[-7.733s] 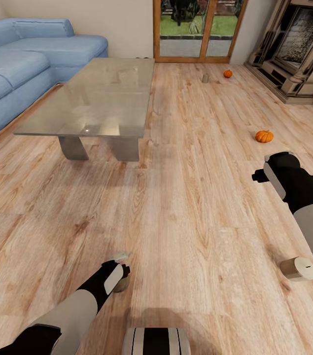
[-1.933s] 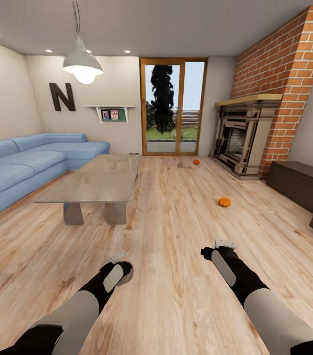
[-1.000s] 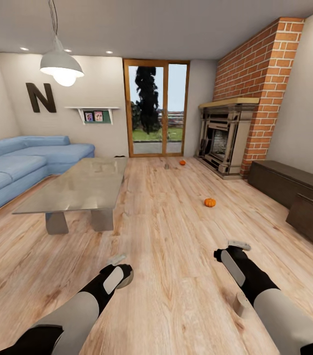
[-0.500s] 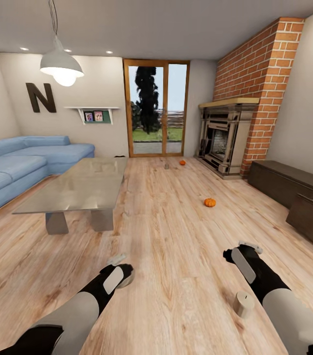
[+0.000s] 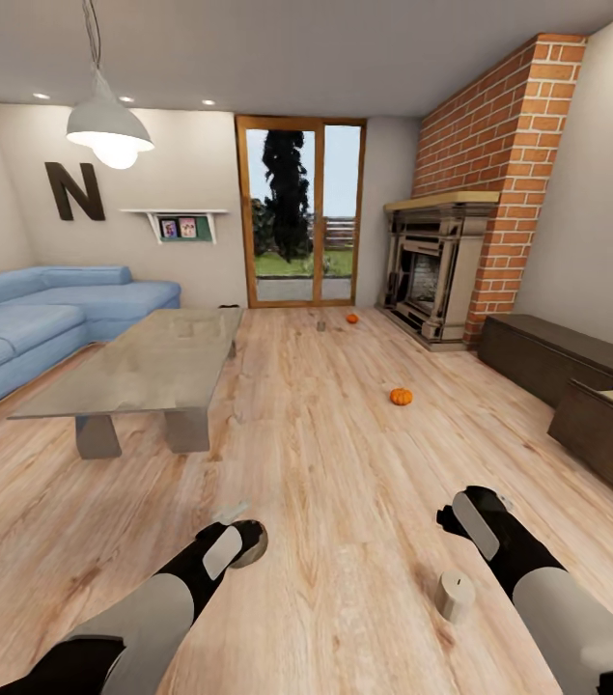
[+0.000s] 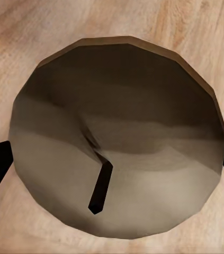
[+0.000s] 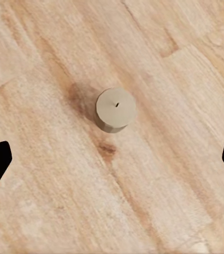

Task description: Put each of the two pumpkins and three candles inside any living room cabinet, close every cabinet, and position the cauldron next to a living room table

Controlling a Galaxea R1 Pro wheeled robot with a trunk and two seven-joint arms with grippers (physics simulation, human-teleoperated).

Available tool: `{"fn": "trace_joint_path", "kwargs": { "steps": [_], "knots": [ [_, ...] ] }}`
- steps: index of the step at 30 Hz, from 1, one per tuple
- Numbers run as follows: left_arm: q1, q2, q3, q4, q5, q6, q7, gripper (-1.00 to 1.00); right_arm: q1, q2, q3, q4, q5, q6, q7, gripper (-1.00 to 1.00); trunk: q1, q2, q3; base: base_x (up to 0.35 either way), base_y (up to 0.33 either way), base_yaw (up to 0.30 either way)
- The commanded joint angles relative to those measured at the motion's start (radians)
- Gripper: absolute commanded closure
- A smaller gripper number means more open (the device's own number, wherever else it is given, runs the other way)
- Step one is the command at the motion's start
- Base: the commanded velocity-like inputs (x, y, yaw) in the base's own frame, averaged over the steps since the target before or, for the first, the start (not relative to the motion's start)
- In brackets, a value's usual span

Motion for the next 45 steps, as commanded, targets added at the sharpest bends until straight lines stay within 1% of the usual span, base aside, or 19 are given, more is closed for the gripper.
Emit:
{"fn": "trace_joint_path", "kwargs": {
  "steps": [1, 6, 12, 19, 21, 24, 27, 29, 30, 31, 32, 34, 35, 36, 37, 39, 40, 42, 45],
  "knots": [
    [0.0, -0.001, 0.002, -0.003, 0.001, 0.006, -0.003, 1.0, -0.001, -0.001, 0.008, 0.0, -0.01, 0.002, -0.009, -1.0, 0.0, 0.0, -0.001, 0.0, -0.062, 0.0],
    [0.0, -0.001, 0.003, -0.003, 0.001, 0.006, -0.019, 1.0, -0.001, 0.0, 0.008, 0.002, -0.01, 0.004, -0.009, -1.0, 0.0, 0.0, -0.001, 0.0, -0.079, 0.0],
    [0.0, -0.001, 0.003, -0.001, 0.002, 0.006, -0.022, 1.0, -0.001, 0.0, 0.011, 0.025, -0.011, 0.008, -0.007, -1.0, 0.0, 0.0, -0.001, 0.0, -0.197, 0.0],
    [0.0, -0.001, 0.002, 0.009, 0.002, 0.006, -0.022, 1.0, -0.001, 0.002, 0.012, 0.035, -0.012, 0.009, -0.003, -1.0, 0.0, 0.0, -0.001, 0.0, -0.04, 0.0],
    [0.0, -0.001, 0.002, 0.009, 0.001, 0.006, -0.025, 1.0, -0.001, 0.006, 0.012, 0.035, -0.012, 0.009, 0.004, -1.0, 0.0, 0.0, -0.001, 0.0, -0.003, 0.0],
    [0.0, -0.001, -0.002, 0.008, -0.002, 0.01, -0.051, 1.0, -0.001, 0.022, 0.013, 0.042, -0.011, 0.007, 0.01, -1.0, 0.0, 0.0, -0.001, 0.0, -0.001, 0.0],
    [0.0, -0.001, -0.021, -0.003, -0.006, 0.027, -0.068, 1.0, -0.001, 0.031, 0.014, 0.07, -0.007, 0.005, 0.011, -1.0, 0.0, 0.0, -0.001, 0.0, 0.0, 0.0],
    [0.0, -0.001, -0.033, -0.044, -0.007, 0.087, -0.068, 1.0, -0.001, 0.032, 0.014, 0.076, -0.005, 0.005, 0.011, -1.0, 0.0, 0.0, -0.001, 0.0, 0.0, 0.0],
    [0.0, -0.001, -0.041, -0.091, -0.01, 0.168, -0.066, 1.0, -0.001, 0.033, 0.014, 0.077, -0.004, 0.007, 0.011, -1.0, 0.0, 0.0, -0.001, 0.0, 0.0, 0.0],
    [0.0, -0.001, -0.044, -0.118, -0.012, 0.215, -0.062, 1.0, -0.002, 0.033, 0.014, 0.078, -0.003, 0.008, 0.011, -1.0, 0.0, 0.0, -0.001, 0.0, 0.0, 0.0],
    [0.0, -0.001, -0.047, -0.178, -0.014, 0.317, -0.046, 1.0, -0.002, 0.033, 0.014, 0.078, -0.003, 0.012, 0.011, -1.0, 0.0, 0.0, -0.001, 0.0, 0.0, 0.0],
    [0.0, 0.001, -0.049, -0.304, -0.015, 0.509, 0.016, 1.0, -0.002, 0.033, 0.015, 0.078, 0.0, 0.039, 0.011, -1.0, 0.0, 0.0, -0.001, 0.0, 0.0, 0.0],
    [0.001, 0.001, -0.049, -0.396, -0.01, 0.621, 0.077, 1.0, -0.004, 0.032, 0.016, 0.078, 0.005, 0.076, 0.01, -1.0, 0.0, 0.0, -0.001, 0.0, 0.0, 0.0],
    [0.001, 0.001, -0.049, -0.42, -0.008, 0.653, 0.1, 1.0, -0.004, 0.032, 0.016, 0.078, 0.007, 0.09, 0.009, -1.0, 0.0, 0.0, -0.001, 0.0, 0.0, 0.0],
    [0.0, 0.0, -0.049, -0.448, -0.005, 0.705, 0.146, 1.0, -0.005, 0.032, 0.016, 0.079, 0.012, 0.12, 0.009, -1.0, 0.0, 0.0, -0.001, 0.0, 0.0, 0.0],
    [-0.014, 0.0, -0.05, -0.444, -0.002, 0.757, 0.217, 1.0, -0.013, 0.032, 0.016, 0.08, 0.025, 0.187, 0.008, -1.0, 0.0, 0.0, -0.001, 0.0, 0.0, 0.0],
    [-0.062, -0.001, -0.05, -0.373, 0.0, 0.779, 0.252, 1.0, -0.045, 0.032, 0.016, 0.084, 0.04, 0.268, 0.008, -1.0, 0.0, 0.0, -0.001, 0.0, 0.0, 0.0],
    [-0.097, -0.001, -0.049, -0.325, 0.003, 0.785, 0.261, 1.0, -0.067, 0.032, 0.016, 0.093, 0.048, 0.298, 0.008, -1.0, 0.0, 0.0, -0.001, 0.0, 0.0, 0.0],
    [-0.149, -0.001, -0.048, -0.267, 0.025, 0.79, 0.267, 1.0, -0.107, 0.031, 0.016, 0.143, 0.057, 0.32, 0.01, -1.0, 0.0, 0.0, -0.001, 0.0, 0.0, 0.0]
  ]
}}
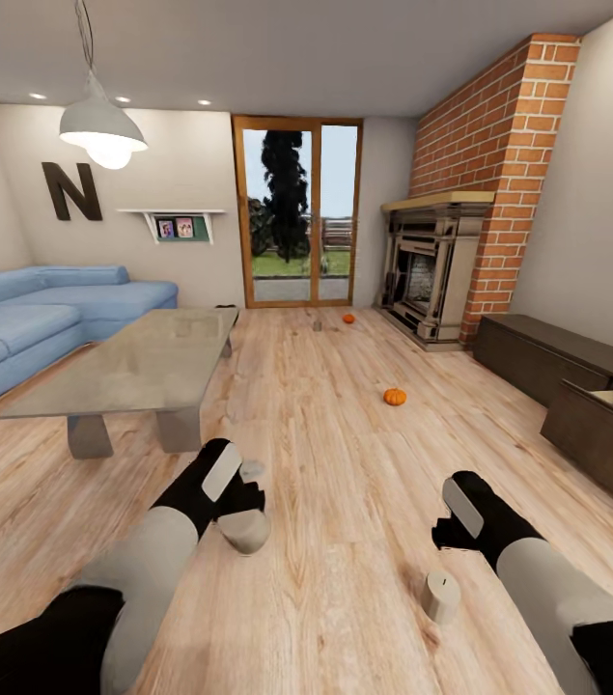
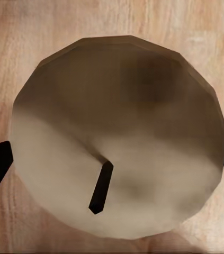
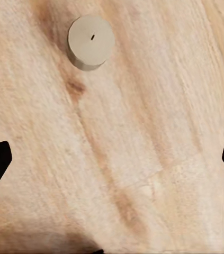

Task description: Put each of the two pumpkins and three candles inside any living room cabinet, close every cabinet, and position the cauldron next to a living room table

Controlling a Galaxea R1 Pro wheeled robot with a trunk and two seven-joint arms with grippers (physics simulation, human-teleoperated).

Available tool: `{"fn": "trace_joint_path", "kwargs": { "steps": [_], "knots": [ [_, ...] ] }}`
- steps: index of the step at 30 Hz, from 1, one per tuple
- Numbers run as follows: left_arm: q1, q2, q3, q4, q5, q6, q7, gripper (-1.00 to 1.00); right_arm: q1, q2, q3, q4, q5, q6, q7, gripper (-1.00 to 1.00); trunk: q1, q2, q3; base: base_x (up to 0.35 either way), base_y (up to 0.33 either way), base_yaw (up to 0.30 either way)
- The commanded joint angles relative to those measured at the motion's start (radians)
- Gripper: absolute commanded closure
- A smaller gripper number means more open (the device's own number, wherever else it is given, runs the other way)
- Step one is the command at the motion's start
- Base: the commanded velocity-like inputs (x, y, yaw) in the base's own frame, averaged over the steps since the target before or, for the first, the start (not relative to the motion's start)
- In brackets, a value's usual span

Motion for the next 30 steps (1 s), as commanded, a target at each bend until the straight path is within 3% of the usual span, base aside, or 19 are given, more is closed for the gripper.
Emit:
{"fn": "trace_joint_path", "kwargs": {
  "steps": [1, 5, 12, 16, 24, 30],
  "knots": [
    [-0.007, 0.0, -0.002, 0.006, 0.017, 0.003, 0.011, 1.0, -0.01, -0.002, 0.008, 0.009, -0.011, 0.006, -0.006, -1.0, 0.0, 0.0, -0.001, 0.0, 0.0, 0.0],
    [-0.027, 0.0, -0.002, 0.025, 0.051, 0.003, 0.01, 1.0, -0.064, -0.005, 0.008, 0.041, -0.007, 0.014, 0.032, -1.0, 0.0, 0.0, -0.001, 0.0, 0.0, 0.0],
    [-0.032, 0.0, 0.002, 0.025, 0.06, -0.001, 0.008, 1.0, -0.171, -0.007, 0.008, 0.046, -0.005, 0.017, 0.069, -1.0, 0.0, 0.0, -0.001, 0.0, 0.0, 0.0],
    [-0.032, 0.0, 0.001, 0.025, 0.06, -0.025, 0.009, 1.0, -0.181, -0.006, 0.008, 0.044, -0.006, 0.009, 0.073, -1.0, 0.0, 0.0, -0.001, 0.0, 0.0, 0.0],
    [-0.032, 0.0, -0.001, 0.025, 0.059, -0.113, 0.01, 1.0, -0.184, -0.007, 0.006, -0.026, -0.006, -0.04, 0.076, -1.0, 0.031, -0.056, -0.026, 0.0, 0.0, 0.0],
    [-0.032, 0.0, -0.003, 0.025, 0.059, -0.116, 0.009, 1.0, -0.184, -0.002, 0.009, -0.027, -0.006, -0.194, 0.076, -1.0, 0.054, -0.098, -0.045, 0.0, 0.0, 0.0]
  ]
}}
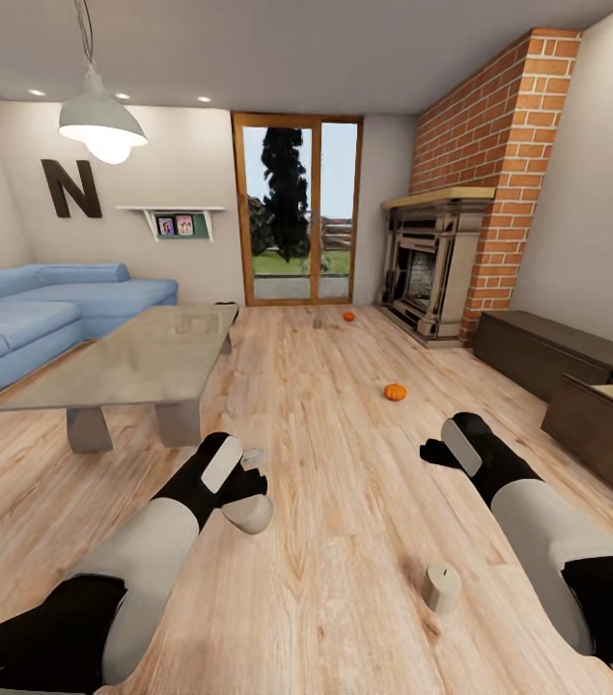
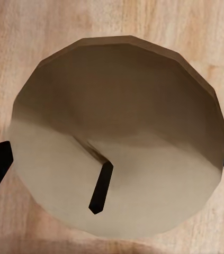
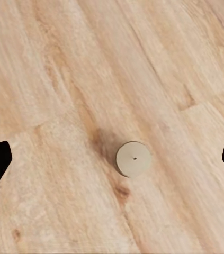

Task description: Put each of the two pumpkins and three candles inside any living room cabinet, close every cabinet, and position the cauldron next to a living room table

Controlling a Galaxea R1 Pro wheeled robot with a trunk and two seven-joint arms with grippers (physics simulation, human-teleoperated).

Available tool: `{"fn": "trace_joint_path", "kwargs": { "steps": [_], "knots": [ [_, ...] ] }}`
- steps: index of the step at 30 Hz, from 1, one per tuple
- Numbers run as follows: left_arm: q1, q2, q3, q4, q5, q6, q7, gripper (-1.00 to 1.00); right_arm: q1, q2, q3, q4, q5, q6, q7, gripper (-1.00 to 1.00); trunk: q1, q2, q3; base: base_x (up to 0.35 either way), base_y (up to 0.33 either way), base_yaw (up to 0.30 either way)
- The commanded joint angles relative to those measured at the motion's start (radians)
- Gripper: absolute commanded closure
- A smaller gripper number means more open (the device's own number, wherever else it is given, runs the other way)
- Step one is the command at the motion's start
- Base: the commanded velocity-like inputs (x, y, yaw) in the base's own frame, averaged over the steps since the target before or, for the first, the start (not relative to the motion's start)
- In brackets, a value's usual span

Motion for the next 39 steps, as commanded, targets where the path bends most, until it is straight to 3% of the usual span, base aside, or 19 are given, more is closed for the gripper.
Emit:
{"fn": "trace_joint_path", "kwargs": {
  "steps": [1, 5, 13, 16, 17, 32, 35, 39],
  "knots": [
    [-0.001, 0.0, -0.002, -0.001, 0.01, 0.001, 0.009, 1.0, -0.001, -0.001, 0.008, -0.001, -0.011, -0.005, -0.008, -1.0, 0.004, -0.008, -0.004, 0.0, 0.0, 0.0],
    [-0.001, 0.0, -0.002, -0.001, 0.01, 0.0, 0.01, 1.0, 0.0, -0.001, 0.008, 0.016, -0.012, -0.065, -0.008, -1.0, 0.019, -0.036, -0.017, 0.0, 0.0, 0.0],
    [-0.001, 0.0, -0.001, -0.001, 0.01, -0.002, 0.007, 1.0, 0.001, 0.002, 0.012, 0.14, -0.01, -0.231, 0.006, -1.0, 0.022, -0.037, -0.048, 0.0, 0.0, 0.0],
    [-0.001, 0.0, -0.001, -0.001, 0.01, -0.002, 0.007, 1.0, 0.001, 0.001, 0.028, 0.164, -0.01, -0.272, 0.043, -1.0, 0.024, -0.038, -0.059, 0.0, 0.0, 0.0],
    [-0.001, 0.0, -0.001, -0.001, 0.01, -0.002, 0.007, 1.0, 0.001, -0.001, 0.045, 0.175, -0.008, -0.291, 0.084, -1.0, 0.024, -0.038, -0.063, 0.0, 0.0, 0.0],
    [-0.001, 0.0, 0.002, -0.002, 0.011, -0.001, 0.005, 1.0, 0.001, -0.006, 0.051, 0.182, -0.007, -0.346, 0.103, -1.0, 0.031, -0.042, -0.121, 0.0, 0.0, 0.0],
    [-0.001, 0.0, 0.002, -0.033, 0.013, 0.005, 0.005, 1.0, 0.002, -0.007, 0.051, 0.181, -0.007, -0.346, 0.103, -1.0, 0.032, -0.043, -0.133, 0.0, 0.0, 0.0],
    [-0.002, 0.0, 0.0, -0.108, 0.048, 0.043, 0.008, 1.0, 0.002, -0.007, 0.051, 0.181, -0.007, -0.345, 0.103, -1.0, 0.034, -0.043, -0.148, 0.0, 0.0, 0.0]
  ]
}}
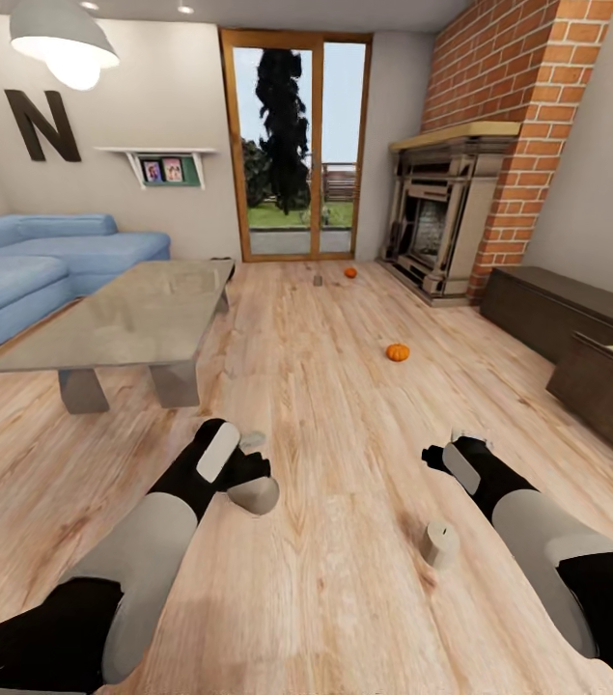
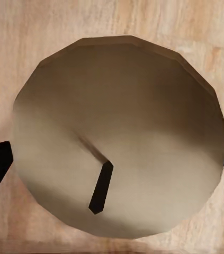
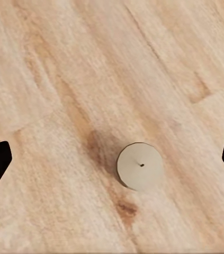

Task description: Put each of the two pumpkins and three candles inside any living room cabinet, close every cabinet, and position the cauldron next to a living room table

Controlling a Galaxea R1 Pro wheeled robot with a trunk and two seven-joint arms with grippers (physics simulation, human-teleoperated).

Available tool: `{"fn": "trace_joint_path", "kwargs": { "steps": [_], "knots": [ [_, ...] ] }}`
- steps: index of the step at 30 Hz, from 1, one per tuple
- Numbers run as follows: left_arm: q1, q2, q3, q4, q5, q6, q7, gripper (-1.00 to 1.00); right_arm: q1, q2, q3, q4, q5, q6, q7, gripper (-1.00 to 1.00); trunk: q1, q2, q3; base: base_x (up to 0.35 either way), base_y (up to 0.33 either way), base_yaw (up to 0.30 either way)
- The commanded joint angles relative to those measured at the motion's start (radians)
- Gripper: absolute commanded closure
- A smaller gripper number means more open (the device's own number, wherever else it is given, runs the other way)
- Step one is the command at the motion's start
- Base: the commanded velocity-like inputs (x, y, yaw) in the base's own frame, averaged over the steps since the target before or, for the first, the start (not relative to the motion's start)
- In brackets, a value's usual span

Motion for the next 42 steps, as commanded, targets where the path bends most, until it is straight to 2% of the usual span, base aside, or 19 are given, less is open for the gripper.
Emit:
{"fn": "trace_joint_path", "kwargs": {
  "steps": [1, 4, 8, 9, 10, 11, 12, 16, 22, 26, 32, 38, 42],
  "knots": [
    [-0.004, 0.0, -0.002, -0.017, 0.022, 0.029, 0.012, 1.0, 0.0, -0.001, 0.008, -0.002, -0.01, 0.005, -0.007, -1.0, 0.0, -0.001, -0.005, 0.0, 0.0, 0.0],
    [-0.029, 0.0, -0.002, -0.025, 0.042, 0.064, 0.015, 1.0, 0.0, -0.001, 0.008, -0.003, -0.01, 0.005, -0.007, -1.0, 0.002, -0.001, -0.017, 0.0, 0.0, 0.0],
    [-0.093, 0.0, -0.002, 0.031, 0.054, 0.083, 0.017, 1.0, 0.001, -0.001, 0.008, -0.002, -0.011, 0.005, -0.007, -1.0, 0.003, -0.002, -0.032, 0.0, 0.0, 0.0],
    [-0.138, 0.0, -0.002, 0.071, 0.056, 0.086, 0.017, 1.0, 0.001, -0.001, 0.008, -0.001, -0.011, 0.006, -0.007, -1.0, 0.004, -0.003, -0.036, 0.0, 0.0, 0.0],
    [-0.154, 0.0, -0.002, 0.086, 0.056, 0.087, 0.017, 1.0, 0.001, -0.001, 0.008, -0.001, -0.011, 0.006, -0.007, -1.0, 0.004, -0.003, -0.04, 0.0, 0.0, 0.0],
    [-0.224, 0.0, -0.002, 0.153, 0.057, 0.088, 0.015, 1.0, 0.002, -0.001, 0.008, -0.002, -0.011, 0.006, -0.007, -1.0, 0.005, -0.003, -0.044, 0.0, 0.0, 0.0],
    [-0.253, 0.0, -0.002, 0.177, 0.058, 0.089, 0.014, 1.0, 0.002, -0.001, 0.008, -0.002, -0.011, 0.006, -0.007, -1.0, 0.005, -0.003, -0.048, 0.0, 0.0, 0.0],
    [-0.321, 0.0, -0.002, 0.215, 0.063, 0.092, 0.009, 1.0, 0.003, -0.001, 0.008, -0.001, -0.012, 0.006, -0.007, -1.0, 0.007, -0.004, -0.063, 0.0, 0.0, 0.0],
    [-0.332, 0.0, -0.002, 0.203, 0.156, 0.093, -0.004, 1.0, 0.004, 0.001, 0.008, -0.001, -0.013, 0.006, -0.006, -1.0, 0.01, -0.006, -0.086, 0.0, 0.0, 0.0],
    [-0.332, 0.0, -0.002, 0.201, 0.17, 0.092, -0.005, 1.0, 0.005, 0.003, 0.008, 0.005, -0.013, 0.006, -0.003, -1.0, 0.011, -0.007, -0.102, 0.0, 0.0, 0.0],
    [-0.332, 0.0, -0.001, 0.2, 0.173, 0.093, -0.008, 1.0, 0.006, 0.001, 0.008, 0.007, -0.013, 0.006, -0.003, -1.0, 0.014, -0.008, -0.125, 0.0, 0.0, 0.0],
    [-0.332, 0.0, -0.002, 0.2, 0.236, 0.092, -0.008, 1.0, 0.006, 0.0, 0.008, 0.007, -0.013, 0.006, -0.001, -1.0, 0.017, -0.009, -0.148, 0.0, 0.0, 0.0],
    [-0.333, 0.0, -0.002, 0.2, 0.244, 0.091, -0.008, 1.0, 0.006, 0.0, 0.008, 0.006, -0.012, 0.006, -0.001, -1.0, 0.019, -0.01, -0.164, 0.0, 0.0, 0.0]
  ]
}}
